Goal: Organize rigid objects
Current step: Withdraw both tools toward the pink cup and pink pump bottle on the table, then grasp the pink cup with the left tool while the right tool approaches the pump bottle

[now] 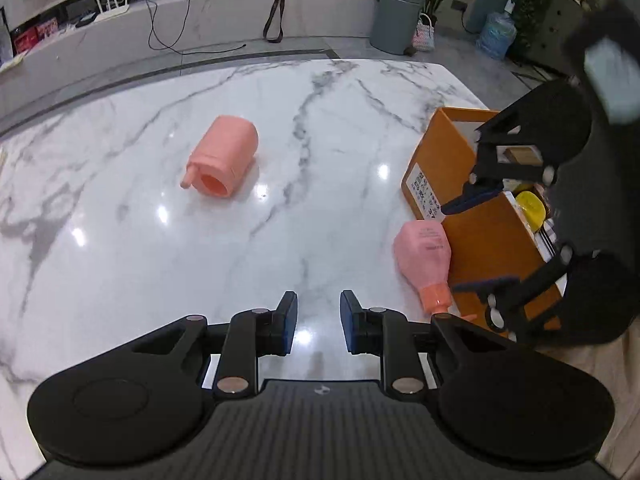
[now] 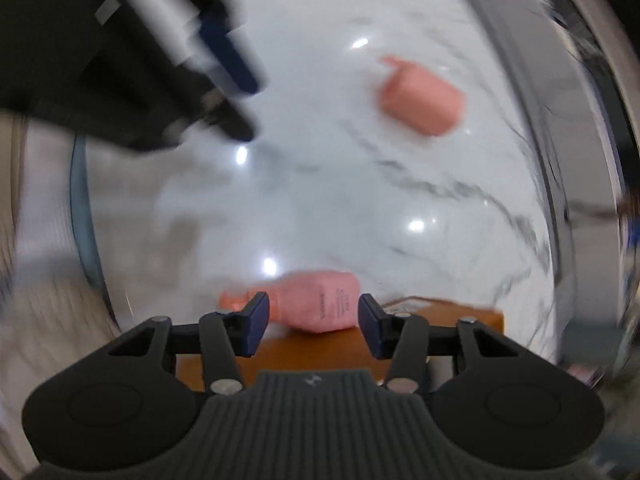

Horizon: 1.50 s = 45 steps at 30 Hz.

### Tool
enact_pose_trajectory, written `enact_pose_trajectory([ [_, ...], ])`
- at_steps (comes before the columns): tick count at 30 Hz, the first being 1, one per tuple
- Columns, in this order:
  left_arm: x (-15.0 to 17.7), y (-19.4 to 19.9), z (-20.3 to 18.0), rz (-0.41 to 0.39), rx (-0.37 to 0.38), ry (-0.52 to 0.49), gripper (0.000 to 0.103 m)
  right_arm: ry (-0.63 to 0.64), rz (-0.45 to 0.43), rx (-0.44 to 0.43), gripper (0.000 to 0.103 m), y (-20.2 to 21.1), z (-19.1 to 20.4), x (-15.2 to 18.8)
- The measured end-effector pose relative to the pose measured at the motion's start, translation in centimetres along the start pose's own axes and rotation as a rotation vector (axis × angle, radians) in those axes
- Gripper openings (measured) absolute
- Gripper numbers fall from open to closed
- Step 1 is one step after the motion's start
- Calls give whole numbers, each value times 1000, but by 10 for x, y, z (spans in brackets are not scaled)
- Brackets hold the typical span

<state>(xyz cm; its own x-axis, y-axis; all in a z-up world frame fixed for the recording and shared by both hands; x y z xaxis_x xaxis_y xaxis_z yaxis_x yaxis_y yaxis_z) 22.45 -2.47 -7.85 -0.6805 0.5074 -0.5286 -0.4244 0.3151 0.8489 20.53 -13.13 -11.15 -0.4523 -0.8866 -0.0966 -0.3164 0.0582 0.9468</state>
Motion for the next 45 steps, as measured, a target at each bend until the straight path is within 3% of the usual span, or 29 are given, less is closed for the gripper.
enact_pose_trajectory([
  [3,4,-12,-1,-25,-2,-11,27,129,82,38,56,-16,7,4],
  [4,4,-15,-1,-32,-6,-16,27,163,101,54,61,-21,9,5],
  [8,6,-25,7,-54,-20,-10,27,251,126,82,67,-37,14,7],
  [12,7,-33,27,-46,-38,56,27,244,101,90,68,-49,14,-1],
  [17,6,-36,53,-55,-149,58,27,158,22,72,68,-51,6,-28],
  [20,5,-39,61,-51,-164,74,27,99,-16,68,54,-53,2,-43],
  [23,4,-41,64,-55,-175,69,27,40,-44,78,19,-57,-6,-56],
  [24,5,-42,65,-53,-182,65,27,-1,-46,76,5,-58,-9,-61],
  [26,7,-44,68,-49,-197,59,27,-87,-66,72,1,-61,-17,-68],
  [31,1,-42,75,-95,-210,80,27,-383,-137,35,0,-59,-41,-72],
  [36,-11,-37,72,-148,-222,48,27,-815,-209,-25,0,-52,-76,-56],
  [40,-19,-42,75,-154,-230,24,39,-1120,-250,-48,0,-52,-93,-45],
  [42,-24,-45,82,-158,-249,7,46,-1240,-271,-101,0,-53,-96,-45],
  [45,-37,-48,101,-180,-302,7,59,-1289,-306,-85,0,-52,-96,-50],
])
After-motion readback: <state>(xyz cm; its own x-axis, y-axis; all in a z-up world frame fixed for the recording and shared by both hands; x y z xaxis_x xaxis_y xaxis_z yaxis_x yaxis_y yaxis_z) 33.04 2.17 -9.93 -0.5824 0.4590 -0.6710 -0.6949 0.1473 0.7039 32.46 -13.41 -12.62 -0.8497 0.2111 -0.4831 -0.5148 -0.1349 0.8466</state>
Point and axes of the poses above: each gripper's, at about its wrist camera, not at the fingertips, and y roughly against the way its jaws point, z to its left, x to its underside, the point moved 9 cm from there along -y, roughly the way its jaws point, and after that the axes turned 13 degrees about -y, right-handed, at the moved point
